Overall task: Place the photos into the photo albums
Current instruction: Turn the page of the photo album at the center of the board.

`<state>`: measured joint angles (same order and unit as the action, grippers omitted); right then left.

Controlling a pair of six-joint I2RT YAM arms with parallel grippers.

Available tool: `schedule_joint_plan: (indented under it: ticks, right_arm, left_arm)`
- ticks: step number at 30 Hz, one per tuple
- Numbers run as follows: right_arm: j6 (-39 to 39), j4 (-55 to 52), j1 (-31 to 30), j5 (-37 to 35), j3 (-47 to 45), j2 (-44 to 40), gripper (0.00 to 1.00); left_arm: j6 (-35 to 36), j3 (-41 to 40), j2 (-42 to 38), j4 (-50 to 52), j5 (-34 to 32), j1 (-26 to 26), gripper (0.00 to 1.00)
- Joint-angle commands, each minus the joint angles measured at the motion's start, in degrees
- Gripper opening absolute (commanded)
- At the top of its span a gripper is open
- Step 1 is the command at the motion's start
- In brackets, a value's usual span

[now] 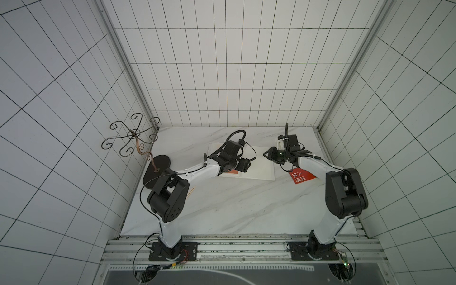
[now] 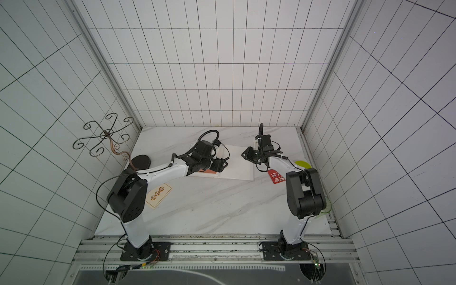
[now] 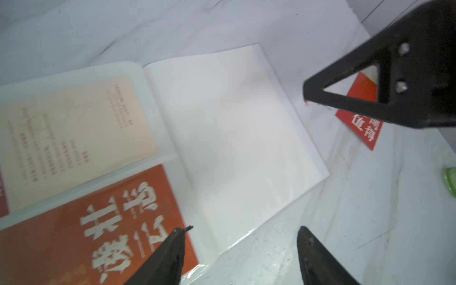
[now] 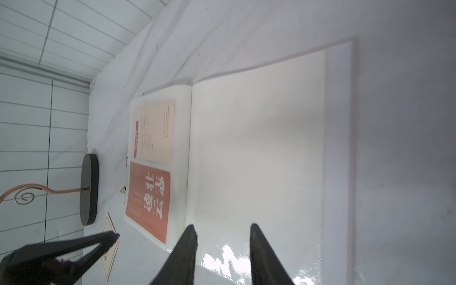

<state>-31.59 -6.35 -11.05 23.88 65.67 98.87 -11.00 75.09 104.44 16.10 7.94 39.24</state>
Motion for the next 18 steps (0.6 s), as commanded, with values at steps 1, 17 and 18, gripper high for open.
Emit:
schedule_joint_plan:
  ticks: [1, 17, 18]
  right_arm:
    - [0.44, -1.48, 2.42, -2.61, -5.48, -2.35, 0.37]
    - [0.1, 2.55, 10.67, -2.31, -18.82, -14.93, 0.37]
    - [0.29, 2.55, 10.93, -2.11, -18.84, -14.93, 0.37]
  left_arm:
    - [4.07, 4.21, 3.46, 0.98, -6.1, 3.5, 0.77]
    - [4.08, 20.75, 21.87, 8.04, -10.09, 12.35, 0.8]
    - [3.73, 21.6, 22.77, 8.33, -10.06, 12.35, 0.8]
